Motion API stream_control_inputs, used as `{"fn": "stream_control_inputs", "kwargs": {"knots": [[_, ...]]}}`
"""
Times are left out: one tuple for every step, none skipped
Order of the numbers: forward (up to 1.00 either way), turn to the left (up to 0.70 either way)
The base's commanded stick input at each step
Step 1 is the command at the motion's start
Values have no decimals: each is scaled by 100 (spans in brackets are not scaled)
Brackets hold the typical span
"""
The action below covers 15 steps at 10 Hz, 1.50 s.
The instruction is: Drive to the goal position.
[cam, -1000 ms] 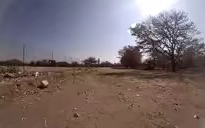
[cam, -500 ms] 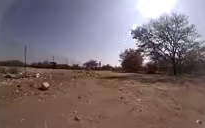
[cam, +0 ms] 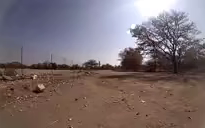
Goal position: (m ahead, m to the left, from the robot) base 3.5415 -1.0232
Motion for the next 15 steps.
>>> {"fn": "stream_control_inputs", "kwargs": {"knots": [[50,0],[50,0],[50,0],[50,0],[50,0],[50,0],[50,0],[50,0],[50,0],[50,0],[50,0],[50,0],[50,0],[50,0],[50,0]]}}
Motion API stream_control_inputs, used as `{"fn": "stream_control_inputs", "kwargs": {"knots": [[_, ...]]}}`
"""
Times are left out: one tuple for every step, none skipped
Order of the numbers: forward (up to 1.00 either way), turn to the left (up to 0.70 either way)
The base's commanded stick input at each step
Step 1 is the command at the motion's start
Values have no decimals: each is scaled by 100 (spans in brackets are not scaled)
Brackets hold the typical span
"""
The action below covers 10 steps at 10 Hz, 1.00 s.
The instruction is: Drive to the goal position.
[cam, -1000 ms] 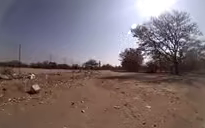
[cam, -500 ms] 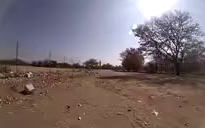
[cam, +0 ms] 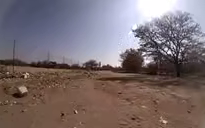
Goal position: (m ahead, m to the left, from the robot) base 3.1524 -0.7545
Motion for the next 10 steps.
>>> {"fn": "stream_control_inputs", "kwargs": {"knots": [[50,0],[50,0],[50,0],[50,0],[50,0],[50,0],[50,0],[50,0],[50,0],[50,0]]}}
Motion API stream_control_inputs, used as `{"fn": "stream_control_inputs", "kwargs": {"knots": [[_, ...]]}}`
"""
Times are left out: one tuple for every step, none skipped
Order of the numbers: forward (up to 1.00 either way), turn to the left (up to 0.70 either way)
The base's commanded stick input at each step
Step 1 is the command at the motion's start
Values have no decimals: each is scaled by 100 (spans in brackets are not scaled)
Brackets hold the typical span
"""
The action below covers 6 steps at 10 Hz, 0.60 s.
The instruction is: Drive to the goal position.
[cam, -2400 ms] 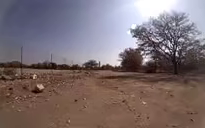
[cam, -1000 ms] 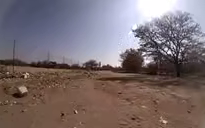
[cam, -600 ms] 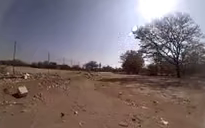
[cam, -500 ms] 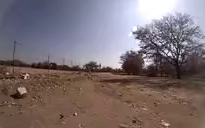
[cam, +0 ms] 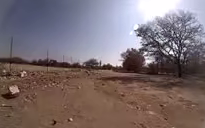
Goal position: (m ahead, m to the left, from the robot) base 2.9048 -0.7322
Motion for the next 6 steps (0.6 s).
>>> {"fn": "stream_control_inputs", "kwargs": {"knots": [[50,0],[50,0],[50,0],[50,0],[50,0],[50,0]]}}
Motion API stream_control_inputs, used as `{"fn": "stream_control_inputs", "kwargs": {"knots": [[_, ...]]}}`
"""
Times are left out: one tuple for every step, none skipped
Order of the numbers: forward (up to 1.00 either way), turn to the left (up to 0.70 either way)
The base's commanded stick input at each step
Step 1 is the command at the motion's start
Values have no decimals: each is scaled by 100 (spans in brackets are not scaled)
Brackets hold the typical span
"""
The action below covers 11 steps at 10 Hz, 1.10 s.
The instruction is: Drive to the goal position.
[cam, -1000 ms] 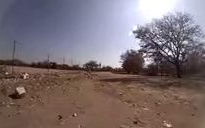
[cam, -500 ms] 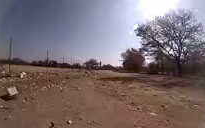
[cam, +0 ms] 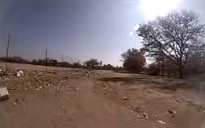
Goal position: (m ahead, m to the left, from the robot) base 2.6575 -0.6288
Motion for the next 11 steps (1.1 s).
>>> {"fn": "stream_control_inputs", "kwargs": {"knots": [[50,0],[50,0],[50,0],[50,0],[50,0],[50,0],[50,0],[50,0],[50,0],[50,0],[50,0]]}}
